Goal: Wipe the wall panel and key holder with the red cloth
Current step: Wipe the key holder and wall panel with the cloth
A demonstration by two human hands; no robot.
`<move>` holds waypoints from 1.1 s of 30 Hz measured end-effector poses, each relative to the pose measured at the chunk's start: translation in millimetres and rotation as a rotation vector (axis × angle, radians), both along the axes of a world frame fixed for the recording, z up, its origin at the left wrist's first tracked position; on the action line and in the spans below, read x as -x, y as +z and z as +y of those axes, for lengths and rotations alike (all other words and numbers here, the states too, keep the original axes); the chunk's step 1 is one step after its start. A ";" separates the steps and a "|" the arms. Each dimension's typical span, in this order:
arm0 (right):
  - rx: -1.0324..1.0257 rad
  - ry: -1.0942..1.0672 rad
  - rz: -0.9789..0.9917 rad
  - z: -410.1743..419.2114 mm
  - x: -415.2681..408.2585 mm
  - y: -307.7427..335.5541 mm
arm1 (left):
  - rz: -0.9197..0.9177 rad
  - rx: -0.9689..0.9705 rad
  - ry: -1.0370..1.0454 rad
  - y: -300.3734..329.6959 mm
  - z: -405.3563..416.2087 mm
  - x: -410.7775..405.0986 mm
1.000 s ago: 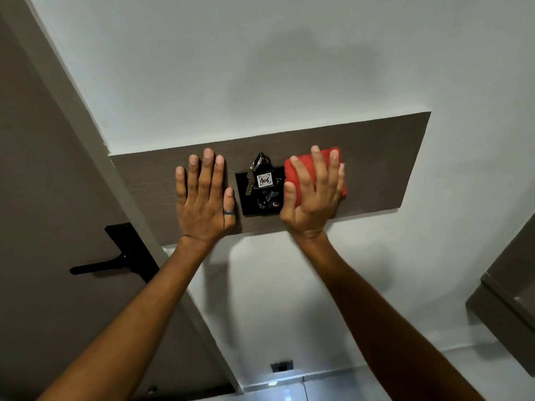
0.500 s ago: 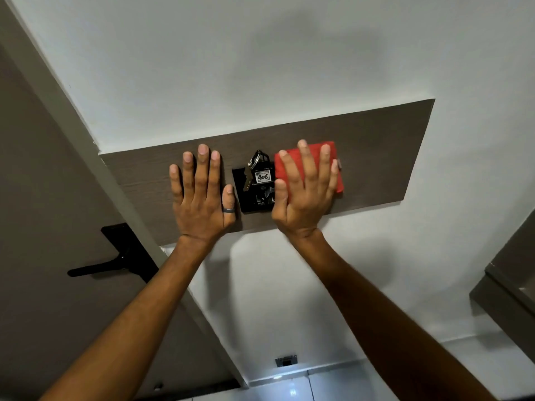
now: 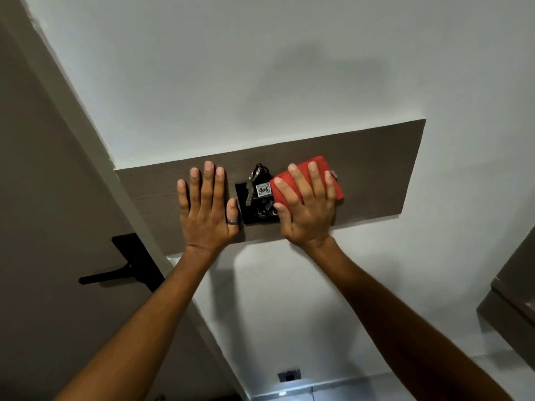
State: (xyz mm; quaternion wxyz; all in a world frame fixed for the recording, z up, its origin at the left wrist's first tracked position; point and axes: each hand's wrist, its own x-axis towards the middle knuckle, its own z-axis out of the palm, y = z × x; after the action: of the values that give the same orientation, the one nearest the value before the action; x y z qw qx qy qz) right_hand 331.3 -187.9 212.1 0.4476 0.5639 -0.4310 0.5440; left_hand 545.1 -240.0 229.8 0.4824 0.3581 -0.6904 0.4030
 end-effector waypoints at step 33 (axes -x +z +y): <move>0.013 0.035 -0.153 4.7 -19.6 10.1 | -0.004 0.012 0.000 -1.0 1.5 1.7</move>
State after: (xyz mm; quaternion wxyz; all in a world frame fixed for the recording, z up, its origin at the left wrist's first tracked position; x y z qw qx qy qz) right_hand 350.8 -183.2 222.2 0.4078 0.5251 -0.4505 0.5959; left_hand 543.4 -238.5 228.8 0.4830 0.3545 -0.6889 0.4080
